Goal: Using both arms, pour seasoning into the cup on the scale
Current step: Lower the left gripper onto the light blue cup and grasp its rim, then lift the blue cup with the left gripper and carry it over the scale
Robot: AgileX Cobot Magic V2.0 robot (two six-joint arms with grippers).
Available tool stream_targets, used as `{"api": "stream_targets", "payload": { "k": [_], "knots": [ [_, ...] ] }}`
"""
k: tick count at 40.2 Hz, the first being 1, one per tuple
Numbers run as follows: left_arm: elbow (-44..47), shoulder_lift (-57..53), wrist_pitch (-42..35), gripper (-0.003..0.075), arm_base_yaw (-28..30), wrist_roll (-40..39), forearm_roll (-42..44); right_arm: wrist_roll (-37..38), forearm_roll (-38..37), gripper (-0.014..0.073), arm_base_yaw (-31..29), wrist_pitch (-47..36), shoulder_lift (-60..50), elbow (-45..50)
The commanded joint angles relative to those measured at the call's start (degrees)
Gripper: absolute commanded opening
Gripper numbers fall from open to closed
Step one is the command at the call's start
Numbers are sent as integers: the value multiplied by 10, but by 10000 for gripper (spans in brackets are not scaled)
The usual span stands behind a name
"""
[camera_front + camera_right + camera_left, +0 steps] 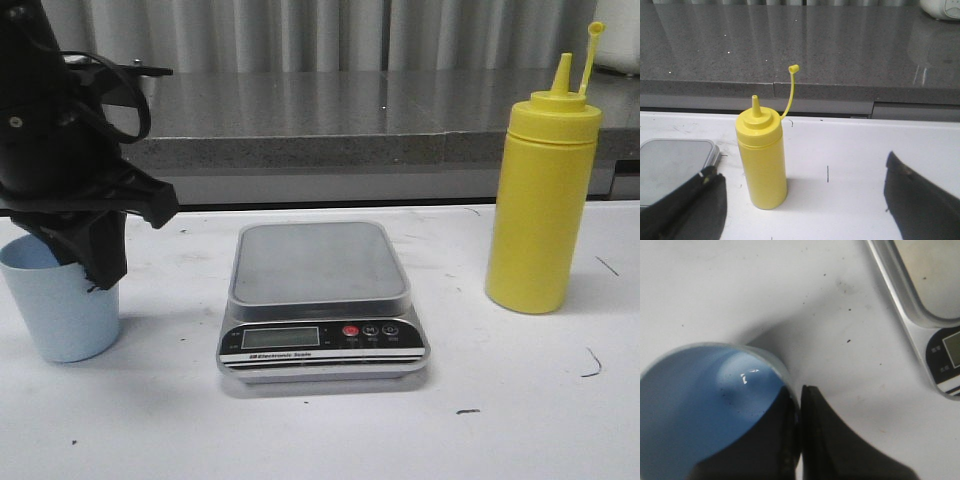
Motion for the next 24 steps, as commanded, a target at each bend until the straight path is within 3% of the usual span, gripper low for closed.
{"api": "stream_targets", "payload": {
  "k": [1,11,24],
  "knots": [
    [-41,-21,30,-20,-4,-1,-1,0,2,651,-3,-44,9,-20],
    [-171,-20,119,-20,-15,3,-5,0,2,651,-3,-44,9,-20],
    [-355,67,195,-20,-86,25,-8,0,2,651,-3,-44,9,-20]
  ]
}}
